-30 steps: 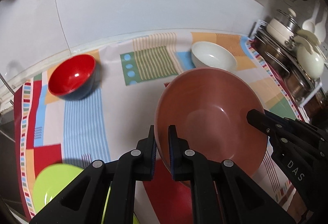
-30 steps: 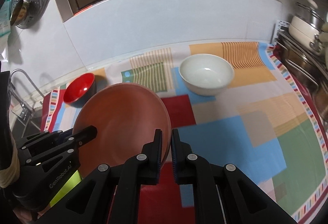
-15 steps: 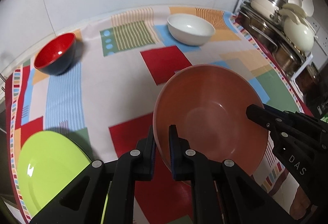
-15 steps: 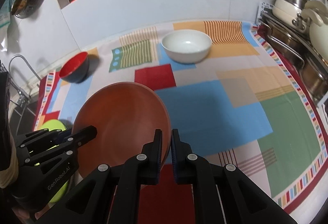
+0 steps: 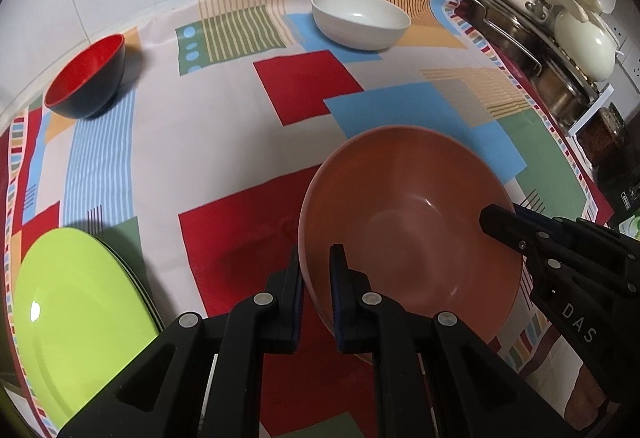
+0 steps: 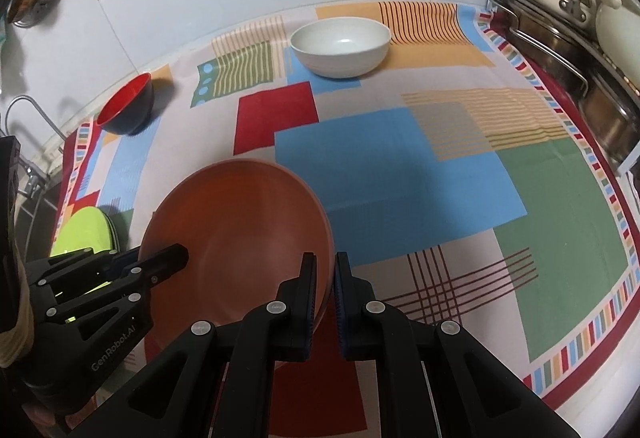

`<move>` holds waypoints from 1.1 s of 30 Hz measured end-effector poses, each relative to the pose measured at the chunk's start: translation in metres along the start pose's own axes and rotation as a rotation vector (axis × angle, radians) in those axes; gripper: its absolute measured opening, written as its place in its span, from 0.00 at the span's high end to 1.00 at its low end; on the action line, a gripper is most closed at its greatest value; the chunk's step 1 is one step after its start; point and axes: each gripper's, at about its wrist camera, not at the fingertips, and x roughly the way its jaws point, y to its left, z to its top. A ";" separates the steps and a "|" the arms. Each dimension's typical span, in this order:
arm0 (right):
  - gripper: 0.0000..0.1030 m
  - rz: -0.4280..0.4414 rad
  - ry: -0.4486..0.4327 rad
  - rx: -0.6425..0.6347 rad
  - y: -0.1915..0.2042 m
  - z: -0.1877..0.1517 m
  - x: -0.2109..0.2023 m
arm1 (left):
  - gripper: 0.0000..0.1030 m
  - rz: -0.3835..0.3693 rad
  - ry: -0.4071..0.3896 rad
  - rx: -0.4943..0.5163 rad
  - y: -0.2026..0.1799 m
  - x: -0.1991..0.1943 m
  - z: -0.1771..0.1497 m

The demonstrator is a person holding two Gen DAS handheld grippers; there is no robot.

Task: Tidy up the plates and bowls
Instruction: 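Lift the pink bowl and carry it toward the white bowl, then lower the pink bowl onto the cloth and open both tools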

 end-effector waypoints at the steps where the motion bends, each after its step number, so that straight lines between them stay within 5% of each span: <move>1: 0.90 -0.001 0.004 0.000 0.000 0.000 0.001 | 0.87 0.000 0.003 0.000 0.000 0.001 0.000; 18: 0.90 0.014 0.043 0.019 -0.005 -0.003 0.010 | 0.83 -0.014 0.027 0.000 -0.003 0.009 0.000; 24: 0.89 0.019 0.054 0.044 -0.009 -0.002 0.013 | 0.64 0.038 -0.009 0.015 -0.002 0.007 0.001; 26: 0.82 0.020 0.061 0.054 -0.011 -0.001 0.014 | 0.53 0.052 -0.032 0.025 -0.002 0.002 0.002; 28: 0.72 0.015 0.049 0.058 -0.012 0.000 0.011 | 0.51 0.068 -0.060 0.033 -0.001 -0.005 0.003; 33: 0.72 0.017 -0.009 0.050 -0.010 0.010 -0.007 | 0.46 0.084 -0.135 0.042 0.003 -0.026 0.016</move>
